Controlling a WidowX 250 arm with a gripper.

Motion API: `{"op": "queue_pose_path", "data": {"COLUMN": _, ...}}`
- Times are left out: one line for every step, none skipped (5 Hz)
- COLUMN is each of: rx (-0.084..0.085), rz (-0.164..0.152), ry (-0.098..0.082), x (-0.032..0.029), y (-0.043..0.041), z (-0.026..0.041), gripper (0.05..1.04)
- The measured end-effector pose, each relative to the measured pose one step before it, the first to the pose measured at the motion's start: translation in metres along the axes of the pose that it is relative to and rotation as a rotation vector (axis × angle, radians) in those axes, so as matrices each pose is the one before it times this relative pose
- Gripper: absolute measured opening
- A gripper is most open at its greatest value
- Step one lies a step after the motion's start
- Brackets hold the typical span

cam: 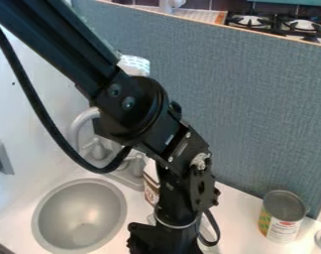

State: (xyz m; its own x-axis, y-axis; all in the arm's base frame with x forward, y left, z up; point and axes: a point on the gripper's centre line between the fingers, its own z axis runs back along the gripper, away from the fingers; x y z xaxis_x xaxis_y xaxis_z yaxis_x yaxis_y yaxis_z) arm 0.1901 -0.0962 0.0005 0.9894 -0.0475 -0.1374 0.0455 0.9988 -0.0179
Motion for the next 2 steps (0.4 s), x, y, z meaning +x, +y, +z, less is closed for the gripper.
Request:
{"op": "queue_pose_path", "data": {"rx": 0.0067, "rz": 0.0013, "ry": 0.0171, "x": -0.00161, "y": 0.00095, "z": -0.00438, "gripper": 1.0}}
{"op": "queue_pose_path", "data": {"rx": -0.0056, "rz": -0.0314, "ry": -0.0141, "x": 0.02609, "y": -0.01078, "z": 0.00326, "gripper": 1.0}}
